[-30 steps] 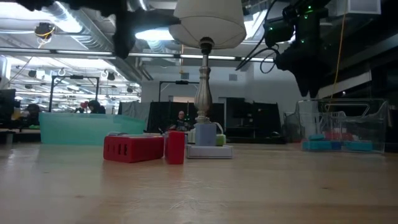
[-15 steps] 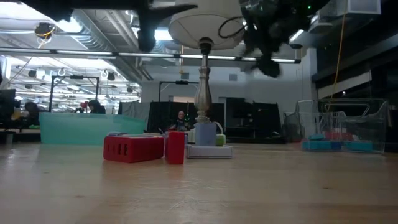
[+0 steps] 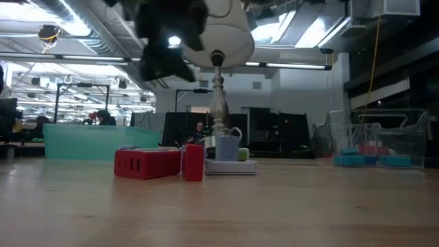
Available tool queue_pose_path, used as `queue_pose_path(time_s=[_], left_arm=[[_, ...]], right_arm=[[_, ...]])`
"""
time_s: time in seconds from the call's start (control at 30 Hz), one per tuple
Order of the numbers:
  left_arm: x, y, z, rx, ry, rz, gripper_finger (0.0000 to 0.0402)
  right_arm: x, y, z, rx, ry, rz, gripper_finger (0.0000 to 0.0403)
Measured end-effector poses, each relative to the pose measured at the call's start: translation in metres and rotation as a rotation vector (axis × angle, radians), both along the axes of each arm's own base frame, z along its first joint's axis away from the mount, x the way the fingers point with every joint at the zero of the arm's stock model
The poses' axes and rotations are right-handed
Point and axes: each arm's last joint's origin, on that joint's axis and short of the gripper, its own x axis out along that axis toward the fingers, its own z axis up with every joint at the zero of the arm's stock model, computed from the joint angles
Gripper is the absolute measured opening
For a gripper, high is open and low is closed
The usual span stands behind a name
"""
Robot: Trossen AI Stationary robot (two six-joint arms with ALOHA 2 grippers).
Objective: Pick & Place Office items
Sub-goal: Put the white digital timer into the transparent bin
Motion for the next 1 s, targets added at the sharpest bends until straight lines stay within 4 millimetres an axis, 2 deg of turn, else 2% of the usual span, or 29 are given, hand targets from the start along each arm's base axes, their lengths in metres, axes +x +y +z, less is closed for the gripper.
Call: queue_pose_path(time_s=[0.17,0.33,0.53,1.0], left_arm=[[0.015,-0.003,0.008,0.027,-0.039,-0.036,0.0214],[0.022,-0.010,-0.005,0.026,-0.003,-0.045,0.0215],[0.028,-0.017,-0.021,0.013,0.037,-0.037,0.0215],[0.031,-0.017,-0.020,-0.013,0.014,-0.008,0.0215]], right_arm=[[-0.009,0.013,0.012,-0.004,-0.044,0.006,0.0188],[-0.018,0.018,0.020,-0.018,-0.085,-0.016,0.0187],[-0.019,0.019,0.021,-0.019,-0.091,-0.025,0.0187],[-0.019,0.019,0.021,-0.010,-0.084,-0.005,0.0187]])
